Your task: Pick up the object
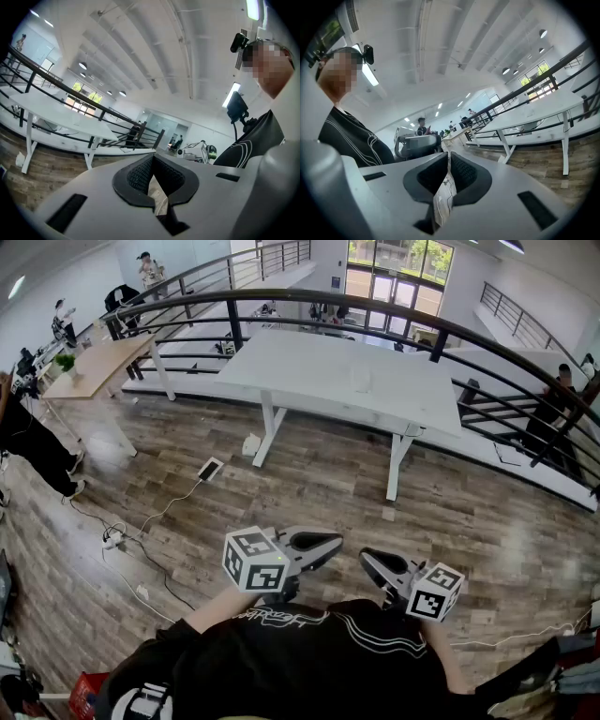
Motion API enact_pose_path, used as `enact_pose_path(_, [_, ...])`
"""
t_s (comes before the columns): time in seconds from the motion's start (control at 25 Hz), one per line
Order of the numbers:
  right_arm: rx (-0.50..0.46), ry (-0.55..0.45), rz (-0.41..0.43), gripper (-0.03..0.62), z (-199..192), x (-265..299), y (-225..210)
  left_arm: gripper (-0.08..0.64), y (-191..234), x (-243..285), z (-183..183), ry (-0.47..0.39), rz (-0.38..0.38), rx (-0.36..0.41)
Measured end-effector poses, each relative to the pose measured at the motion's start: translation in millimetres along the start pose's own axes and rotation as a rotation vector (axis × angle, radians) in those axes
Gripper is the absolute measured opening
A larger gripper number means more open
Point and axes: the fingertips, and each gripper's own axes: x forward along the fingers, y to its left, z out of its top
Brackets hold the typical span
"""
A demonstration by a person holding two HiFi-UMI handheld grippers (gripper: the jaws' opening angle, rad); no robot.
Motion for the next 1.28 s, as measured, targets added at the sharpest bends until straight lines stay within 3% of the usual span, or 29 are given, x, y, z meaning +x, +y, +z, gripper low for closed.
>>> enact_pose_path(0.48, [-0.028, 0.006, -0.001, 0.028, 4.7, 5.2, -2.5, 0.008, 2.1, -0.1, 6.2, -0.021, -0.006, 0.016])
enact_pose_path(0.8, [0.044, -0.036, -0.023, 0.029, 14.1, 6.6, -29.2, 0.008, 16.3, 8.0, 10.8, -0.015, 0.001, -0.005])
enact_pose_path(1.28, [0.07, -0.036, 0.008, 0.029, 16.7, 24.8, -51.6, 0.008, 43.8, 17.4, 12.9, -0.012, 0.016, -0.039])
